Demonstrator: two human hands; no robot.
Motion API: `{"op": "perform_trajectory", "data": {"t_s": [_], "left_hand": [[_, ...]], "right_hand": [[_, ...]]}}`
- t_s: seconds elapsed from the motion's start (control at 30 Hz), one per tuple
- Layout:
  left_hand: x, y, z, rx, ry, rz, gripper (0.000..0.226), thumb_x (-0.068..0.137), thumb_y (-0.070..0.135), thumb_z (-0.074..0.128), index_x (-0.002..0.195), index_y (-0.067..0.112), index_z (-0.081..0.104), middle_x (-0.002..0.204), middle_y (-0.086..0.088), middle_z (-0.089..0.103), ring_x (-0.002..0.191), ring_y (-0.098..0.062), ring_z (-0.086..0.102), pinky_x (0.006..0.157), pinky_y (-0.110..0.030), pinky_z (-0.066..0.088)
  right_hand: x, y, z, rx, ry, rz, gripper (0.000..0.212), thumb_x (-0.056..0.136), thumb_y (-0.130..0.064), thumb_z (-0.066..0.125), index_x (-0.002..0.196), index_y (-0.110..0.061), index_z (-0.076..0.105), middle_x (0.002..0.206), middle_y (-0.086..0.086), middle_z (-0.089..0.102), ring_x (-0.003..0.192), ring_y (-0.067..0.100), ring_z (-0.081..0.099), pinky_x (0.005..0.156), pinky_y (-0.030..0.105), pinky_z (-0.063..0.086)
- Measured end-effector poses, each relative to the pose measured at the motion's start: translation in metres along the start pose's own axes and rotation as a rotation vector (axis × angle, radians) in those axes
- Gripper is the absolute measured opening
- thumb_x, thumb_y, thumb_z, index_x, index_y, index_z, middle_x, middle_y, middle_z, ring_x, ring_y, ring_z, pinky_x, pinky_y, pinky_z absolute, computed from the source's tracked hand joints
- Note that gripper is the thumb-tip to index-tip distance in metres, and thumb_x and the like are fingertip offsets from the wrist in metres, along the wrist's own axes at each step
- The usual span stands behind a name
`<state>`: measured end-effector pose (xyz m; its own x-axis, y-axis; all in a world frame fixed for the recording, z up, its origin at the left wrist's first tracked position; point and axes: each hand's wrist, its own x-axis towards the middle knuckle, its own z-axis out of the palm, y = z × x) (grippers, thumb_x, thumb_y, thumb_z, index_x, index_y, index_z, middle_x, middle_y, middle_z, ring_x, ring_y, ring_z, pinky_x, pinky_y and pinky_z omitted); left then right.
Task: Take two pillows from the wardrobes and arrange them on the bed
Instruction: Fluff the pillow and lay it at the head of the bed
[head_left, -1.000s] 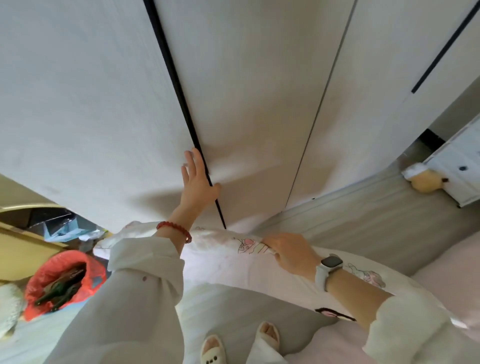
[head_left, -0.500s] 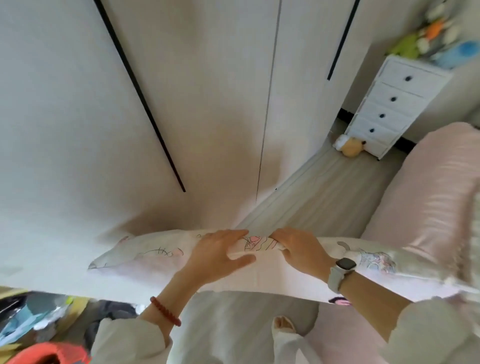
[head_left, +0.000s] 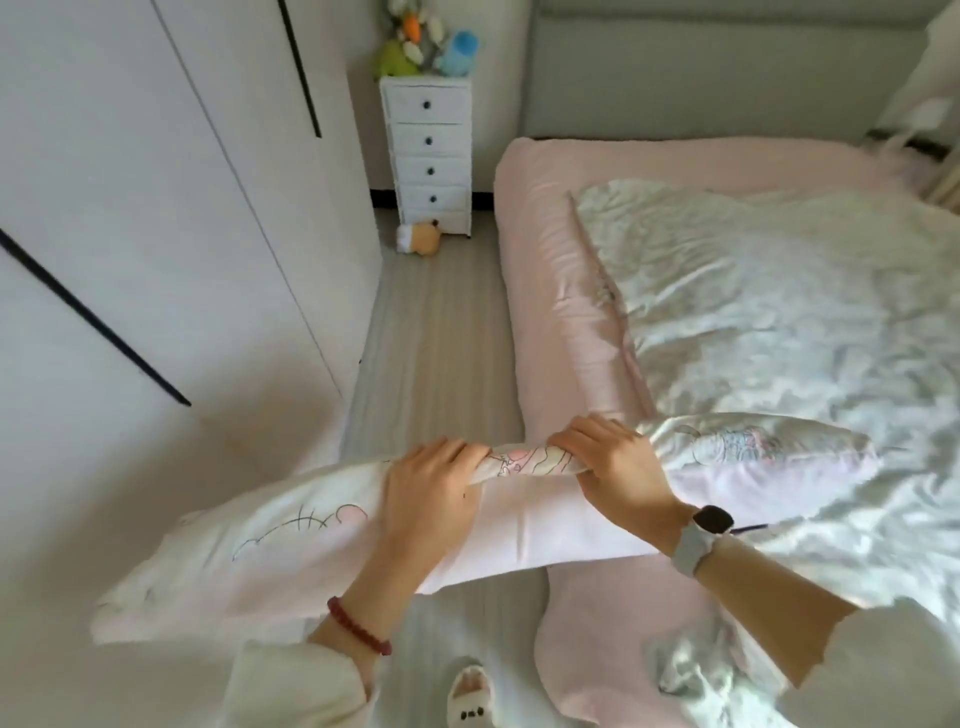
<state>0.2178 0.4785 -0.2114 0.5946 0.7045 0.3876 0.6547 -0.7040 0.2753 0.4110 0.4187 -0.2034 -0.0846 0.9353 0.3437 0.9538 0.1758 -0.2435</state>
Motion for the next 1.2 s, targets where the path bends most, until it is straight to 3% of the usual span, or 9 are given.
{"op": "perform_trajectory", "data": {"t_s": [0.13,0.3,0.43,0.5,0.7,0.87,1.0,1.07,1.2], "left_hand": [[-0.013,0.079,0.007,-0.103,0.023,0.209,0.026,0.058,0.011,0.043,0.070,0.013,0.066,0.060,0.000,0.065,0.054,-0.023,0.061,0.051,-0.029,0.039],[-0.041,0.200,0.007,-0.162,0.109,0.508,0.023,0.059,0.006,0.047,0.070,0.015,0.065,0.059,0.001,0.063,0.056,-0.022,0.060,0.056,-0.027,0.036],[-0.075,0.305,-0.008,-0.086,0.213,0.744,0.021,0.058,-0.004,0.056,0.069,0.012,0.064,0.056,0.000,0.061,0.052,-0.021,0.058,0.045,-0.030,0.046],[-0.085,0.342,-0.017,-0.046,0.232,0.795,0.020,0.054,-0.005,0.061,0.066,0.011,0.063,0.054,-0.001,0.057,0.049,-0.021,0.055,0.041,-0.029,0.044],[-0.105,0.464,-0.042,-0.024,0.313,0.837,0.020,0.065,0.001,0.045,0.063,0.012,0.062,0.051,-0.001,0.052,0.047,-0.020,0.051,0.044,-0.027,0.033],[-0.107,0.537,-0.018,-0.205,0.162,0.749,0.024,0.062,0.010,0.043,0.071,0.010,0.065,0.059,-0.004,0.062,0.054,-0.023,0.061,0.045,-0.027,0.035],[-0.124,0.619,0.042,-0.406,-0.076,0.701,0.012,0.065,0.007,0.062,0.075,0.009,0.068,0.067,-0.007,0.067,0.058,-0.024,0.064,0.044,-0.029,0.040],[-0.129,0.671,0.076,-0.482,-0.140,0.754,0.010,0.071,0.015,0.063,0.075,0.008,0.068,0.067,-0.008,0.067,0.057,-0.025,0.064,0.043,-0.027,0.041],[-0.125,0.790,0.145,-0.591,-0.214,0.895,0.035,0.079,0.034,0.045,0.074,0.008,0.067,0.065,-0.010,0.066,0.055,-0.027,0.062,0.043,-0.030,0.040]], "right_hand": [[-0.098,0.010,-0.045,-0.072,0.095,0.160,0.038,0.050,0.015,0.067,0.080,-0.010,0.068,0.070,0.003,0.069,0.061,0.024,0.064,0.052,0.028,0.053],[-0.230,0.015,-0.109,-0.082,0.249,0.351,0.038,0.062,0.005,0.035,0.081,-0.003,0.067,0.072,0.008,0.070,0.066,0.024,0.067,0.056,0.032,0.058],[-0.329,0.015,-0.154,-0.007,0.386,0.474,0.034,0.063,0.018,0.048,0.085,0.000,0.066,0.078,0.012,0.071,0.072,0.028,0.067,0.060,0.034,0.058],[-0.361,0.016,-0.169,0.008,0.428,0.504,0.032,0.064,0.020,0.056,0.088,0.001,0.065,0.081,0.013,0.070,0.074,0.029,0.067,0.060,0.032,0.056],[-0.447,0.032,-0.246,-0.014,0.616,0.560,0.031,0.065,0.015,0.048,0.089,0.003,0.063,0.077,0.017,0.066,0.073,0.030,0.063,0.069,0.026,0.040],[-0.506,0.066,-0.285,-0.147,0.651,0.599,0.030,0.063,0.009,0.046,0.087,0.001,0.061,0.076,0.016,0.064,0.072,0.032,0.061,0.067,0.030,0.037],[-0.590,0.102,-0.301,-0.288,0.643,0.751,0.033,0.063,-0.005,0.035,0.086,-0.004,0.060,0.077,0.013,0.065,0.076,0.025,0.053,0.066,0.030,0.035],[-0.638,0.126,-0.314,-0.360,0.605,0.835,0.034,0.063,-0.008,0.034,0.085,-0.005,0.060,0.076,0.012,0.065,0.076,0.024,0.052,0.065,0.029,0.033],[-0.728,0.191,-0.349,-0.448,0.561,1.021,0.035,0.062,-0.009,0.033,0.085,-0.005,0.059,0.077,0.011,0.064,0.079,0.021,0.047,0.066,0.029,0.032]]}}
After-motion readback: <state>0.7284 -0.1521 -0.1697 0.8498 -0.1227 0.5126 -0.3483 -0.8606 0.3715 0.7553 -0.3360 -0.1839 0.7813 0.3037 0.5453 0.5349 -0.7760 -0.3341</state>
